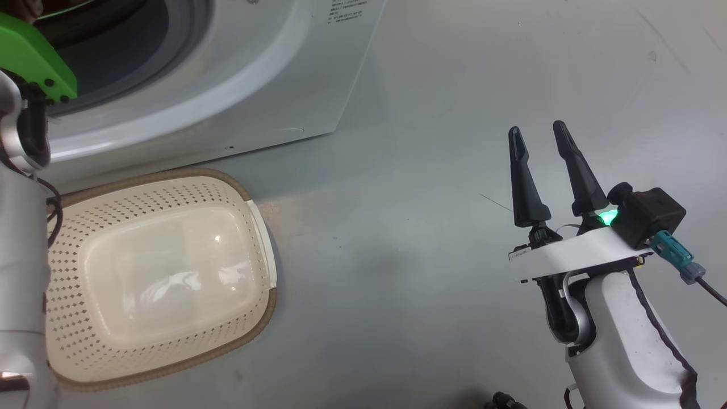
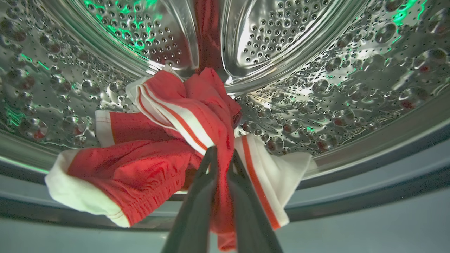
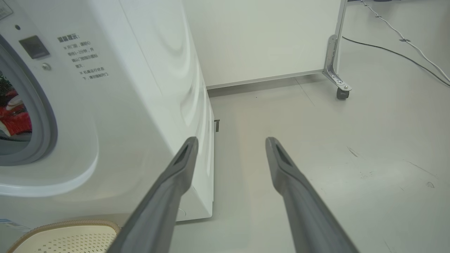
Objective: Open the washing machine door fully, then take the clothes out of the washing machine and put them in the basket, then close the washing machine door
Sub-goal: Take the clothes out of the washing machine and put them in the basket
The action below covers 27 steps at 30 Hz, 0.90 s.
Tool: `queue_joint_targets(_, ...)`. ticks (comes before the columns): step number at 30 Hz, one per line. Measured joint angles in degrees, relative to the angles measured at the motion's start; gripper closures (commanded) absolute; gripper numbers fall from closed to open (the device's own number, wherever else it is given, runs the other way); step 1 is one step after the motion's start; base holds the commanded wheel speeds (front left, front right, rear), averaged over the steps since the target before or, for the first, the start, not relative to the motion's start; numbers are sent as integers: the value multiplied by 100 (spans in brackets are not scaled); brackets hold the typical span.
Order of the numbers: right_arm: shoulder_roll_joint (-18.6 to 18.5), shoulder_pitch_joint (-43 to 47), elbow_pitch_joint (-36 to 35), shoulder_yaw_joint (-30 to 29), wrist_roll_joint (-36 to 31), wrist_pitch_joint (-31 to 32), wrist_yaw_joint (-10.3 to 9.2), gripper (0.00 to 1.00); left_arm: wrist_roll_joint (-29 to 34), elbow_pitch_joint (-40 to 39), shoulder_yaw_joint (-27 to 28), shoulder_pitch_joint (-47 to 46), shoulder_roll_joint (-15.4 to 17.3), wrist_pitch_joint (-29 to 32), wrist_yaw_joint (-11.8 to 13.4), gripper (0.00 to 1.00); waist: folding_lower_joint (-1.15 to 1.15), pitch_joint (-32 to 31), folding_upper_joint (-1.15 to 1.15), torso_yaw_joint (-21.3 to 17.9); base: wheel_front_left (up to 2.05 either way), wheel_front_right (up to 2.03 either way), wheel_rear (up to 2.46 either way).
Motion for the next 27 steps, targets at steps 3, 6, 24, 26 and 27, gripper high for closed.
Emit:
queue_joint_targets(3,0,31,22,-14,-44,0,1,0,24,-85,-3,181,-87,-260,0,100,0,-94,0,55,0,0,0)
queue_joint_targets(6,-2,46,45,-30,-107,0,3,0,26,-130,-25,354,-190,-494,1,100,0,-191,0,115,0,0,0)
queue_joint_targets(24,-4,447,287,-62,-647,0,100,0,322,-655,-315,1522,-514,-1656,131,100,0,-865,0,523,0,0,0)
queue_joint_targets(26,-4,510,318,-65,-689,1,101,0,346,-721,-330,1656,-565,-1759,160,100,0,-944,0,587,0,0,0)
queue_joint_targets(27,-4,544,334,-65,-704,0,101,0,352,-764,-341,1725,-590,-1807,163,100,0,-985,0,621,0,0,0)
